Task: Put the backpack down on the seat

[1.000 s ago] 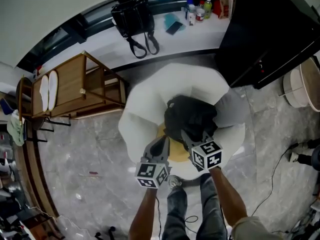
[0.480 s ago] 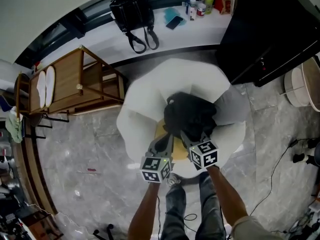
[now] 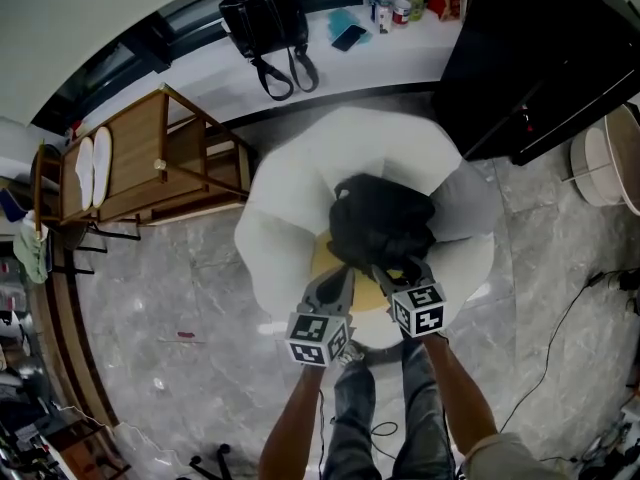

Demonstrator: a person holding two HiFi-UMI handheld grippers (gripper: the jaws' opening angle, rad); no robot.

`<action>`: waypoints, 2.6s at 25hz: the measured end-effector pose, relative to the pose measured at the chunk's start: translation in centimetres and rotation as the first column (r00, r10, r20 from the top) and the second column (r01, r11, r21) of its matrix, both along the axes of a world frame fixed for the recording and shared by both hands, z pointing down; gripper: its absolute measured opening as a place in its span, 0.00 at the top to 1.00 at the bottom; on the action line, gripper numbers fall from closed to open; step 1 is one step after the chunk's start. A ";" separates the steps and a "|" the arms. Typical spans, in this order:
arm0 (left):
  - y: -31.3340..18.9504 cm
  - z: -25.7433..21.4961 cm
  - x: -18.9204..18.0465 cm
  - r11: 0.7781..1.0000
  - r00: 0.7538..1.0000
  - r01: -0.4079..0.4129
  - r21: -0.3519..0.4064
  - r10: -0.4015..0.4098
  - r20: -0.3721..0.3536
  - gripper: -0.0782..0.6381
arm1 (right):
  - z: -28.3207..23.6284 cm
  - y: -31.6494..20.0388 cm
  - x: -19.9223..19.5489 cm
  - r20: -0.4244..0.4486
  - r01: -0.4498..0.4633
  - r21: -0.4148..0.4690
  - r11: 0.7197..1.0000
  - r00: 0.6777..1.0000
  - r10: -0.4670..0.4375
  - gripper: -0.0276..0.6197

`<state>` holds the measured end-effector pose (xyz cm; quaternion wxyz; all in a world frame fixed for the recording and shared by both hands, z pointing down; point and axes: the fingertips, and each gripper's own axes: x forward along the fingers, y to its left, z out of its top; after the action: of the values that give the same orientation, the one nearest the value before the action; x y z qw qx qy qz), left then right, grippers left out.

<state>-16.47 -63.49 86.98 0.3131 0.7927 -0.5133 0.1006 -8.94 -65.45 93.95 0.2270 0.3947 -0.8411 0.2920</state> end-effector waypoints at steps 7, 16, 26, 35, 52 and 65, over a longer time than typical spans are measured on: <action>0.9 -0.8 0.6 1.000 1.000 -0.005 0.009 0.005 0.002 0.85 | -2.0 1.2 2.4 -0.026 -0.016 0.054 0.998 1.000 0.018 0.60; 1.7 -5.7 0.6 0.998 1.000 0.008 0.056 -0.008 0.001 0.85 | -9.4 1.3 1.1 -0.054 0.020 0.190 0.982 0.999 -0.009 0.76; 5.7 -14.7 0.8 0.990 1.000 0.012 0.140 -0.012 -0.003 0.85 | -20.6 5.6 -2.3 -0.124 0.123 0.354 0.927 0.989 -0.084 0.91; 8.6 -21.9 0.6 0.976 1.000 -0.001 0.217 0.000 0.006 0.85 | -28.3 9.6 -2.1 -0.045 0.055 0.387 0.920 0.998 -0.041 0.91; 11.0 -34.6 -1.8 0.917 1.000 -0.016 0.398 0.010 0.018 0.85 | -41.6 11.4 -4.8 0.071 -0.018 0.481 0.876 0.997 -0.018 0.92; 12.3 -35.0 -1.5 0.906 0.997 -0.072 0.418 0.060 0.041 0.85 | -41.9 13.3 -5.4 0.075 -0.031 0.495 0.868 0.997 -0.007 0.92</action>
<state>-17.96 -51.14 51.97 0.1251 0.8569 -0.5000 0.0092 -14.36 -52.10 52.02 0.0850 0.4338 -0.8932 0.0825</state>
